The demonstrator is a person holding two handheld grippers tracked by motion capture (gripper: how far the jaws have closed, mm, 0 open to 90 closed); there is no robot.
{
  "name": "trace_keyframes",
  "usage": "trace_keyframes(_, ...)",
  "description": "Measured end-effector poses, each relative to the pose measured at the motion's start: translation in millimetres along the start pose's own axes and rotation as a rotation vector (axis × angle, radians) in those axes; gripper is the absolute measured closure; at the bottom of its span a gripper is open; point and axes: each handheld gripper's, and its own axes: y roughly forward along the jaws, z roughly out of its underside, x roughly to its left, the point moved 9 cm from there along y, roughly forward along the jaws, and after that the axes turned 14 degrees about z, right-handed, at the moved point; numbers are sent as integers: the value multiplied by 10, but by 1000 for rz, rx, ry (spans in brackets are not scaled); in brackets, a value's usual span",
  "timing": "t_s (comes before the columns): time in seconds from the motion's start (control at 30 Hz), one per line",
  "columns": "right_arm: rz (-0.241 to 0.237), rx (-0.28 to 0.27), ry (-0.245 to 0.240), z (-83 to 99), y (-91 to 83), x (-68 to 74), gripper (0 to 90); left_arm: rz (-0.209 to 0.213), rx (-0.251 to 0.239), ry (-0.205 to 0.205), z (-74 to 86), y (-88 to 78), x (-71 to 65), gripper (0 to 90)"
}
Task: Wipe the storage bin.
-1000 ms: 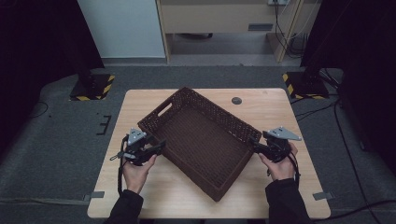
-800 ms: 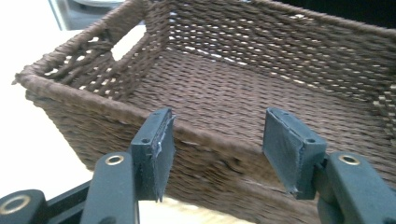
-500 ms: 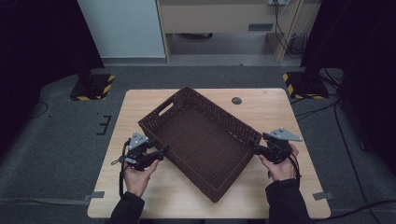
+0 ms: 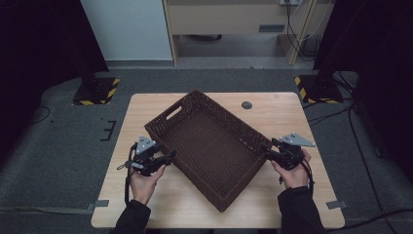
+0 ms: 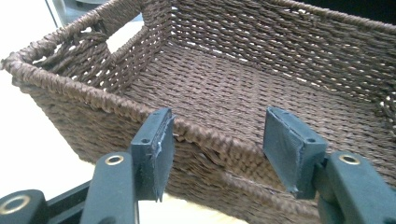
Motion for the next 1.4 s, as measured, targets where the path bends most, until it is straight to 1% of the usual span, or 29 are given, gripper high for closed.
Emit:
trace_keyframes(0.03, -3, 6, 5, 7, -15, 8, 528, 10, -1, -7, 11, -9, -25, 410)
trace_keyframes(0.1, -12, 18, -3, 22, -52, 30, 525, 8, -3, -4, 31, -16, -55, 401)
trace_keyframes(0.17, -6, 23, -15, 27, -73, 45, 524, 5, -7, -5, 32, -13, -56, 402)
trace_keyframes(0.23, -11, 35, -26, 22, -81, 45, 522, 6, -5, -5, 28, -1, -34, 407)
trace_keyframes(0.27, -15, 33, -31, 13, -78, 39, 519, 11, -5, -8, 26, 10, -21, 408)
trace_keyframes(0.3, -17, 24, -25, 0, -75, 33, 510, 13, -4, -10, 23, 22, -5, 410)
trace_keyframes(0.37, -4, 1, -20, -24, -51, 16, 497, 17, 1, -14, 13, 61, 21, 413)
trace_keyframes(0.4, 2, -7, -25, -30, -34, 11, 500, 10, 0, -7, 4, 72, 31, 412)
trace_keyframes(0.47, -2, -14, -27, -31, -9, 25, 539, -8, 3, 13, -8, 84, 53, 413)
trace_keyframes(0.53, -20, 4, -23, -3, 9, 46, 601, 5, 1, -1, -6, 77, 66, 413)
trace_keyframes(0.57, -25, 13, -25, 15, 13, 53, 617, 7, 2, -7, -4, 70, 64, 414)
trace_keyframes(0.6, -26, 11, -20, 19, 7, 55, 626, 1, 3, -5, -3, 58, 58, 414)
trace_keyframes(0.63, -27, 15, -25, 24, -5, 55, 637, -3, 1, -2, -3, 46, 47, 414)
trace_keyframes(0.7, -33, 21, -25, 37, -34, 66, 638, 0, 1, -7, 8, 16, 8, 414)
trace_keyframes(0.8, -65, 43, -28, 69, -96, 105, 627, 12, 4, -5, 45, -7, -59, 404)
trace_keyframes(0.93, -72, 58, -64, 65, -135, 133, 613, 11, 4, -5, 48, 21, -68, 440)
trace_keyframes(0.97, -73, 48, -66, 50, -126, 129, 608, 16, 7, -6, 48, 39, -58, 445)
trace_keyframes(1.0, -75, 31, -57, 28, -117, 129, 598, 22, 8, -11, 46, 62, -47, 447)
trace_keyframes(1.07, -68, 10, -55, -9, -89, 119, 599, 13, 9, 1, 26, 83, -11, 448)
trace_keyframes(1.1, -65, 3, -60, -21, -75, 116, 613, 11, 7, 8, 15, 93, 16, 449)
trace_keyframes(1.13, -63, -3, -67, -26, -61, 115, 630, 12, 2, 6, 8, 100, 46, 452)
trace_keyframes(1.17, -63, -4, -67, -26, -45, 122, 643, 13, -3, -1, 4, 106, 71, 455)
trace_keyframes(1.2, -60, 0, -79, -14, -29, 122, 651, 18, -5, -9, 2, 108, 90, 455)
trace_keyframes(1.23, -68, -2, -92, -2, -16, 129, 664, 22, -8, -15, 2, 107, 96, 455)
trace_keyframes(1.3, -84, -4, -100, 14, -11, 151, 706, 12, -5, -10, 2, 95, 85, 452)
trace_keyframes(1.37, -104, 10, -98, 31, -22, 176, 764, 0, -3, -5, 0, 68, 53, 441)
trace_keyframes(1.4, -114, 22, -107, 52, -33, 194, 776, 9, -1, -6, 6, 56, 26, 428)
